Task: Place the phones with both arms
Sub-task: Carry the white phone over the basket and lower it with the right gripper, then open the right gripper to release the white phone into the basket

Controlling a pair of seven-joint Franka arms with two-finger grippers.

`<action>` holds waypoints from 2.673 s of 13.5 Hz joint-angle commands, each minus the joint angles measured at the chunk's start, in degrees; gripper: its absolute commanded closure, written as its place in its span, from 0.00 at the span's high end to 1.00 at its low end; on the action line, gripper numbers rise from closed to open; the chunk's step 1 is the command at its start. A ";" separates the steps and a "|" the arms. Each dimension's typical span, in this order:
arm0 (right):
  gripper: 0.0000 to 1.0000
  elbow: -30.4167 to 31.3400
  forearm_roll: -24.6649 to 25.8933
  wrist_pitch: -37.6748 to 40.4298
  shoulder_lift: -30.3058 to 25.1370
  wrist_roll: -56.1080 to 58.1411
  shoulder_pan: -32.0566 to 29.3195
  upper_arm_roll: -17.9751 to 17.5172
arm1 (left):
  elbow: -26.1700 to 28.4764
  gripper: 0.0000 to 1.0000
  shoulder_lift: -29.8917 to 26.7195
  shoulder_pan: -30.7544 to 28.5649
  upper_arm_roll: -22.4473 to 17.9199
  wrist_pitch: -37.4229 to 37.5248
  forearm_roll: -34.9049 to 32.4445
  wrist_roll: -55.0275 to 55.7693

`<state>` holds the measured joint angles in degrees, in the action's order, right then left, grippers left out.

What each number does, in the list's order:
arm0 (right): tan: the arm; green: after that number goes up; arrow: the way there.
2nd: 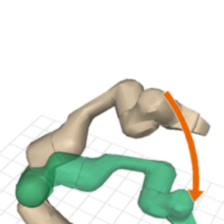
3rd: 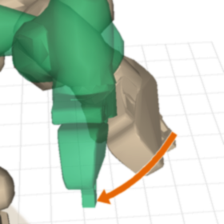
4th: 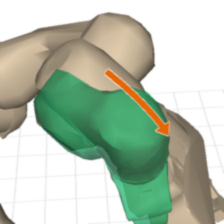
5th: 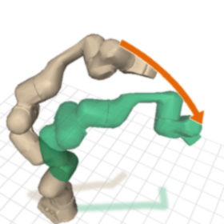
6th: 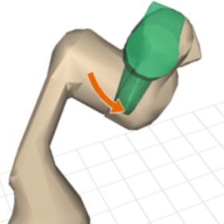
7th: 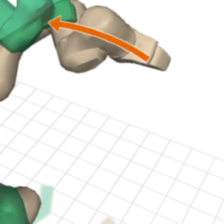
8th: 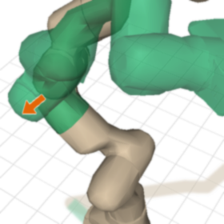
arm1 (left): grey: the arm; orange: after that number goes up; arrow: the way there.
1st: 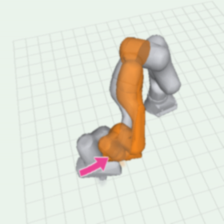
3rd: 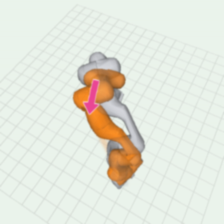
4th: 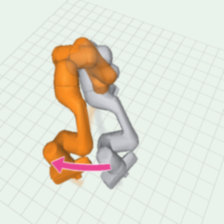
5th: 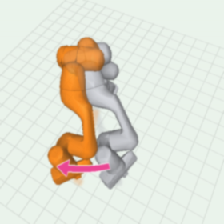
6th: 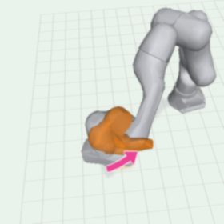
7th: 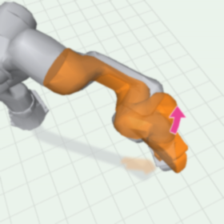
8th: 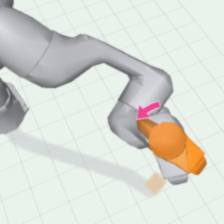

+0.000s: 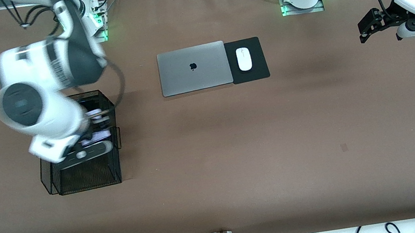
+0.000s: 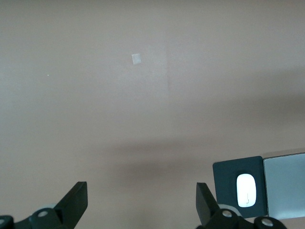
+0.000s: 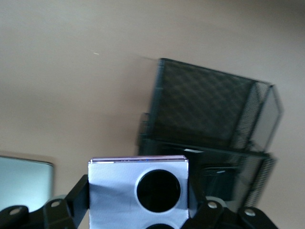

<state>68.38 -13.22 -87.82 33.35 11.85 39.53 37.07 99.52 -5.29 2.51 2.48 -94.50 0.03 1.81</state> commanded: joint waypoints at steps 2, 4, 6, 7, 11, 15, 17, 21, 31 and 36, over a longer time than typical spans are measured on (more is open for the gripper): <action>0.34 1.05 -3.73 -6.55 2.06 10.30 -6.72 1.25 | -0.73 1.00 0.02 -0.22 -0.02 0.89 1.20 -0.14; 0.33 0.53 -6.45 -9.81 5.49 10.39 -9.11 1.16 | -0.73 1.00 0.02 -0.22 -0.02 0.89 1.29 -0.14; 0.32 0.53 -6.99 -13.67 7.95 10.13 -9.47 0.99 | -0.73 1.00 0.02 -0.22 -0.02 0.89 1.29 -0.14; 0.32 0.53 -8.04 -15.43 9.44 9.86 -9.81 0.81 | -0.73 1.00 0.02 -0.22 -0.10 0.89 1.20 -0.14; 0.32 1.05 -13.84 -18.00 14.90 10.21 -11.22 0.72 | -0.73 1.00 0.11 -0.22 -0.02 0.89 1.20 -0.14; 0.32 7.37 -14.37 -24.31 15.87 10.21 -10.44 0.28 | -0.73 1.00 0.02 -0.22 -0.10 0.89 1.29 -0.14; 0.32 9.05 -16.30 -24.85 15.87 10.21 -10.52 -0.42 | -0.73 1.00 0.02 -0.22 -0.10 0.89 1.20 -0.14; 0.65 11.34 -17.01 -26.35 15.96 9.34 -10.52 -1.12 | -0.73 1.00 0.02 -0.22 -0.10 0.89 1.20 -0.14; 1.00 4.50 -16.22 -13.20 10.78 9.07 -10.26 4.23 | -0.73 1.00 0.02 -0.22 -0.10 0.89 1.20 -0.22; 1.00 5.26 -9.12 -3.25 0.43 6.63 -7.97 5.30 | -0.73 1.00 0.02 -0.22 -0.10 0.89 1.20 -0.22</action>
<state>70.87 -26.18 -93.35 38.75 20.59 29.93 42.57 99.52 -5.29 2.51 2.44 -94.46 0.03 1.81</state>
